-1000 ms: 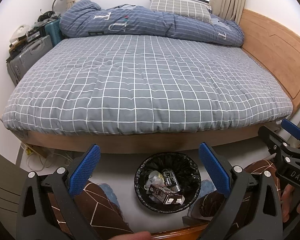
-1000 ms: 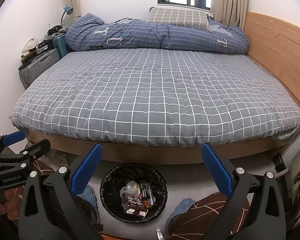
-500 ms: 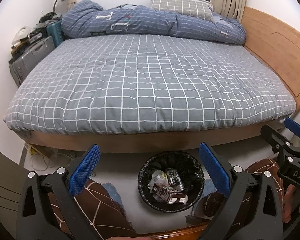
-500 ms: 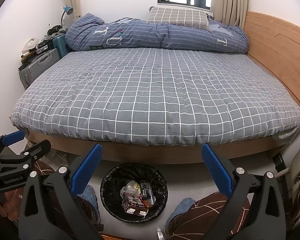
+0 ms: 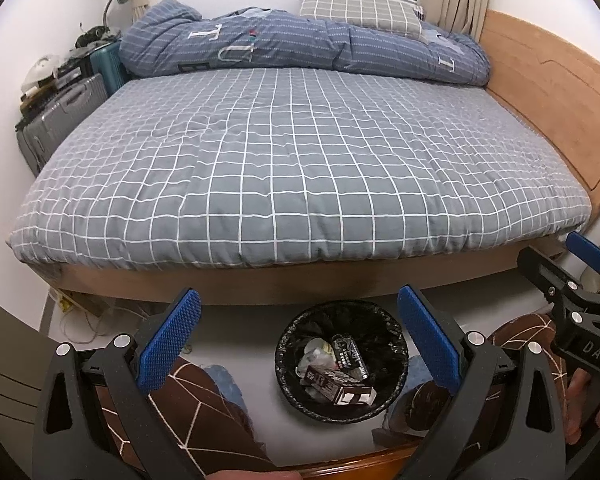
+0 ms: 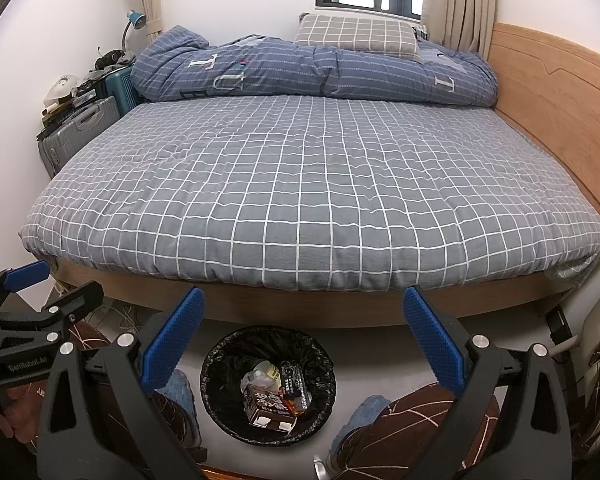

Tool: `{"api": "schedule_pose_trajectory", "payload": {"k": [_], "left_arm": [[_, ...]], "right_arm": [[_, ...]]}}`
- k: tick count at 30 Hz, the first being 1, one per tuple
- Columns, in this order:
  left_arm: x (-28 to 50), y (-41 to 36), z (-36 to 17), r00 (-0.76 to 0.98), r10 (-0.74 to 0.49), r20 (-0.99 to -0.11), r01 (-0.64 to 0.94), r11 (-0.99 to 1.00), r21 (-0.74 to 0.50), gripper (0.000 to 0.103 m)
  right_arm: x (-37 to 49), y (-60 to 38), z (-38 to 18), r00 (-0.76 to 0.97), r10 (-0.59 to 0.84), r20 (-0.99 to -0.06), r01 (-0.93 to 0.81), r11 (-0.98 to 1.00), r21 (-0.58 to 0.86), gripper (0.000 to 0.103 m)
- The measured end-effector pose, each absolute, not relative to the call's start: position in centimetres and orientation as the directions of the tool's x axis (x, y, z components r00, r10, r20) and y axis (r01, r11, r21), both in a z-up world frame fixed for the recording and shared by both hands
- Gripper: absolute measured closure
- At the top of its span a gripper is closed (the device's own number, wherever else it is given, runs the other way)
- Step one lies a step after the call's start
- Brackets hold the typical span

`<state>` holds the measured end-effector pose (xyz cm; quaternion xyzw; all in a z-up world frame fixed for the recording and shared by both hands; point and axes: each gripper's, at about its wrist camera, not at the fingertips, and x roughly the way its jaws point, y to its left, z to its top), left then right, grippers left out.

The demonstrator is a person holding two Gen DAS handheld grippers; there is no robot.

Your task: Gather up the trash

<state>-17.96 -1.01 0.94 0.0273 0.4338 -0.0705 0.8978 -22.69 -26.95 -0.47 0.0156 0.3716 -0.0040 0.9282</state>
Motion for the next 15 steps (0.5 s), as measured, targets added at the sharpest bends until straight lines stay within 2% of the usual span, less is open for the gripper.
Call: {"api": "schedule_pose_trajectory", "payload": {"k": [15], "left_arm": [[-18.0,-0.83,1.16,0.62,-0.08,-0.781,0.132,0.991,0.004,0.006]], "right_arm": [[-22.68,-26.95,-0.46,0.724,0.004,-0.689,0.018,1.0,0.025,0.008]]}}
